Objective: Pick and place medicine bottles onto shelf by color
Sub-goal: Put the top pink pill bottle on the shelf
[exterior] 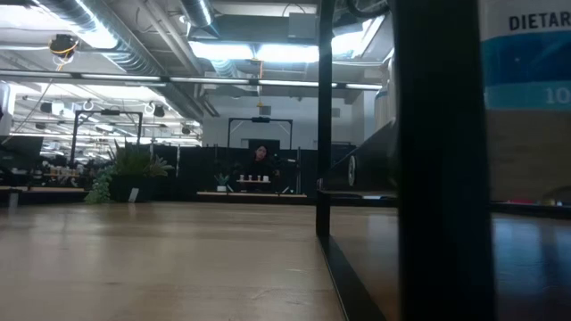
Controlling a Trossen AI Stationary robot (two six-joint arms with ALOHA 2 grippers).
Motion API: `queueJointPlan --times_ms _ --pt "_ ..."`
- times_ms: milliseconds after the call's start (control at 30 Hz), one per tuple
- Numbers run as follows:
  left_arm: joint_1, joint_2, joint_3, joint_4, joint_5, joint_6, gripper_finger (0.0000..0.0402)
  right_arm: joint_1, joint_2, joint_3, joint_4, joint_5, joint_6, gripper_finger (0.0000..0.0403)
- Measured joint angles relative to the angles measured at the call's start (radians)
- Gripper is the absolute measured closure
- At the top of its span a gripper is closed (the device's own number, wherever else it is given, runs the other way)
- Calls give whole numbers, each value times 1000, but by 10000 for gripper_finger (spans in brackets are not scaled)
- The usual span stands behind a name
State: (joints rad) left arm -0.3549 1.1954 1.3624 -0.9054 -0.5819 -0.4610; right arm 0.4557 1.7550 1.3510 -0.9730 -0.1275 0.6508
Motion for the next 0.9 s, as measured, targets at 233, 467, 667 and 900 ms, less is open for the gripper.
queueJointPlan --times_ms 233,467,667,900 --pt "0 0 0 0 0 0 192 0 0 0 -4 -3 3 276" --pt "0 0 0 0 0 0 192 0 0 0 -9 -4 2 259" --pt "0 0 0 0 0 0 192 0 0 0 -9 -4 1 256" --pt "0 0 0 0 0 0 192 -2 0 0 -9 -8 4 255"
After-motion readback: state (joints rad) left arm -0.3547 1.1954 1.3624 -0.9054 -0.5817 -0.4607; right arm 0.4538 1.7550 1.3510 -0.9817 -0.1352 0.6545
